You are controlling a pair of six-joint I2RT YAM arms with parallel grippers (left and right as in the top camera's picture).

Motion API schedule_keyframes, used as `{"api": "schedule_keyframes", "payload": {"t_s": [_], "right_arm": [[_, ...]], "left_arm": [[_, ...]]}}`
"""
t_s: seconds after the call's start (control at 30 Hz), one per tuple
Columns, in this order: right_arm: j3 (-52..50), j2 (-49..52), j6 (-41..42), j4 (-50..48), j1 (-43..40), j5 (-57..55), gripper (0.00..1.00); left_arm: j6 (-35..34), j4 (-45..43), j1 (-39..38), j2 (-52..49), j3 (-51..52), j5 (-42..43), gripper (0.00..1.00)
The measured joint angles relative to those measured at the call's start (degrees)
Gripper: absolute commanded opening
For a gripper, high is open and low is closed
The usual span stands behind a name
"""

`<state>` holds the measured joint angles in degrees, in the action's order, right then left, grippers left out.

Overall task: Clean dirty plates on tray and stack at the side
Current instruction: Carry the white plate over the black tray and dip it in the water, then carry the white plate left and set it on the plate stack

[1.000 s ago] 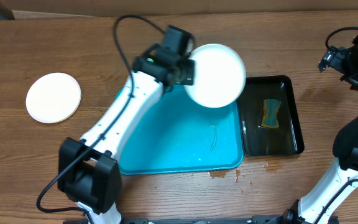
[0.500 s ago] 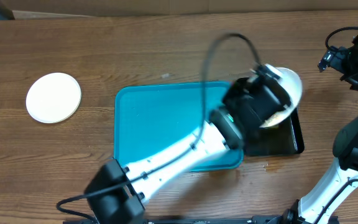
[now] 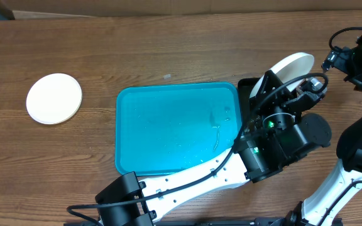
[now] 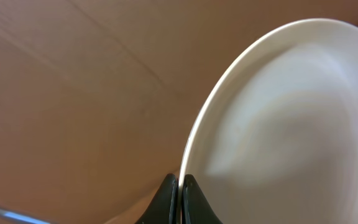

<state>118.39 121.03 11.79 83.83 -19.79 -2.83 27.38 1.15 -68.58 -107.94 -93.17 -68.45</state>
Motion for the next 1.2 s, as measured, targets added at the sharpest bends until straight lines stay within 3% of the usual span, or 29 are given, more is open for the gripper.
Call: {"api": "schedule_keyframes", "payload": {"t_s": [0.27,0.4,0.53,0.67,0.8,1.1,1.2], "right_arm": [[0.00,0.00,0.00,0.00,0.00,0.02,1.00],[0.00,0.00,0.02,0.04,0.00,0.02,1.00],[0.00,0.00,0.02,0.00,0.00,0.00,1.00],[0.00,0.00,0.00,-0.02,0.00,0.04,1.00],[0.00,0.00,0.00,-0.04,0.00,0.02,1.00],[0.00,0.00,0.00,-0.02,0.00,0.02,1.00],[0.00,0.00,-0.02,-0.04,0.00,0.04,1.00]], "left_arm": [[1.33,-0.31,-0.02,0.00,0.00,-2.14,0.04],[-4.48,6.91,0.50,0.00,-0.09,-1.42,0.04],[-14.34,20.39,2.32,0.00,-0.24,6.08,0.04],[-29.31,30.40,8.28,-0.15,-0.28,25.38,0.04],[-36.98,30.95,16.55,-0.22,-0.31,47.30,0.04],[-46.60,32.02,41.77,-0.22,-0.98,91.32,0.04],[-47.43,37.00,52.43,-0.22,-1.29,99.76,0.04]]}}
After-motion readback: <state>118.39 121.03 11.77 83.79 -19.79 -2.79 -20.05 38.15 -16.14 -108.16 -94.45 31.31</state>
